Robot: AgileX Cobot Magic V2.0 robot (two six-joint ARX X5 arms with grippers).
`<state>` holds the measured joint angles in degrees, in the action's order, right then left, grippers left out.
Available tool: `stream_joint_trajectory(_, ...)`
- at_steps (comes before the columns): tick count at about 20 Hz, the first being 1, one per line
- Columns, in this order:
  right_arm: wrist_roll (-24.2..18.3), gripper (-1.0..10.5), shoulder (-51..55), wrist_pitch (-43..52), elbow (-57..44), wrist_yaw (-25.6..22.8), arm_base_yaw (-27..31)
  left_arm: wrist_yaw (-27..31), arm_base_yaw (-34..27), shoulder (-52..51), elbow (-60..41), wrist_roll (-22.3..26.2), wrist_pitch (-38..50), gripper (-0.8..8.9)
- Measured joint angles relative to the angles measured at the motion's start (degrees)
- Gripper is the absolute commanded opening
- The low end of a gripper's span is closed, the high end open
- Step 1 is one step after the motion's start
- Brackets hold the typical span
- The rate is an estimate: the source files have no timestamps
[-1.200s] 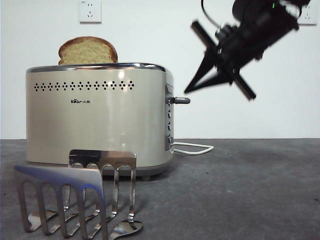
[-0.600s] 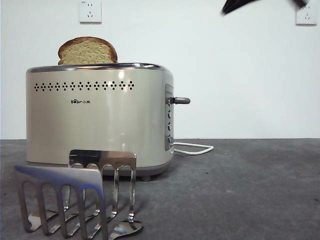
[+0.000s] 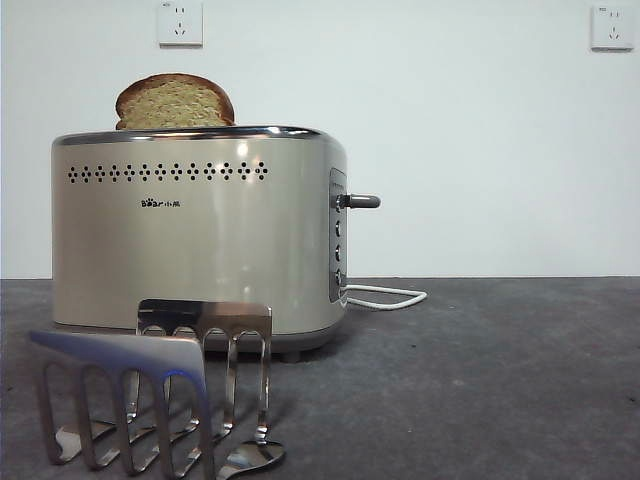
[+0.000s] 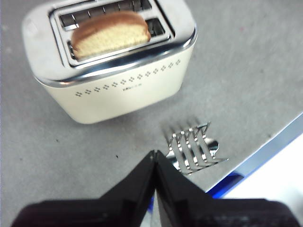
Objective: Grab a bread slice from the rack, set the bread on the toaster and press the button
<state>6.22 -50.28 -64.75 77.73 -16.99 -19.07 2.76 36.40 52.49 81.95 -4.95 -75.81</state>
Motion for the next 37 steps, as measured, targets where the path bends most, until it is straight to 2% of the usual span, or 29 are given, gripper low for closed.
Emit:
stream_joint_trajectory(2,-0.24,0.0,-0.61,-5.7,0.0,-6.95,0.02,0.0,0.0,2.58,0.0,0.0,0.0,-0.03)
stream_joint_trajectory(3,-0.26,0.0,-1.14,-8.41,0.0,-8.68,0.0,0.0,0.0,3.98,0.0,0.0,0.0,-0.03)
stream_joint_trajectory(5,-0.35,0.0,-2.51,-13.11,-0.07,-9.38,0.0,-0.02,0.0,7.06,0.0,0.0,0.02,-0.03)
stream_joint_trajectory(8,-0.48,0.0,-3.76,-13.11,-0.02,-9.46,0.0,-0.2,-1.33,9.7,-0.02,0.0,2.19,-0.03)
stream_joint_trajectory(11,-0.48,0.0,-6.03,-13.09,-0.02,-9.57,0.0,-0.24,-4.94,8.24,-2.32,0.68,10.36,-0.03)
stream_joint_trajectory(13,-0.48,0.0,-7.63,-13.09,-0.02,-9.57,0.0,-0.35,-8.92,3.45,-9.03,4.81,21.75,-0.03)
stream_joint_trajectory(15,-0.48,0.0,-8.92,-13.09,-0.02,-9.57,0.02,-0.31,-14.14,-4.35,-20.04,8.9,37.81,-0.03)
stream_joint_trajectory(17,-0.48,0.0,-10.34,-13.09,-0.02,-9.57,0.02,-0.31,-20.11,-13.64,-33.68,10.84,55.21,-0.03)
stream_joint_trajectory(19,-0.46,0.0,-11.74,-13.07,-0.02,-9.55,0.0,-0.26,-26.25,-22.86,-47.63,11.39,67.73,-0.03)
stream_joint_trajectory(23,-0.5,0.0,-13.46,-11.26,-0.02,-9.57,0.02,-0.22,-36.39,-39.67,-68.17,11.47,68.59,-0.03)
stream_joint_trajectory(26,-0.48,0.0,-14.34,-10.12,-0.02,-9.57,0.02,-2.14,-39.41,-47.3,-77.07,11.39,68.52,-0.03)
stream_joint_trajectory(31,-0.5,0.0,-14.49,-6.75,-0.02,-9.57,0.02,-8.85,-39.45,-49.53,-80.91,11.63,66.12,-0.03)
stream_joint_trajectory(37,-0.5,0.0,-14.58,-4.15,-0.02,-9.57,0.02,-5.92,-40.33,-52.13,-80.91,11.76,65.81,-0.03)
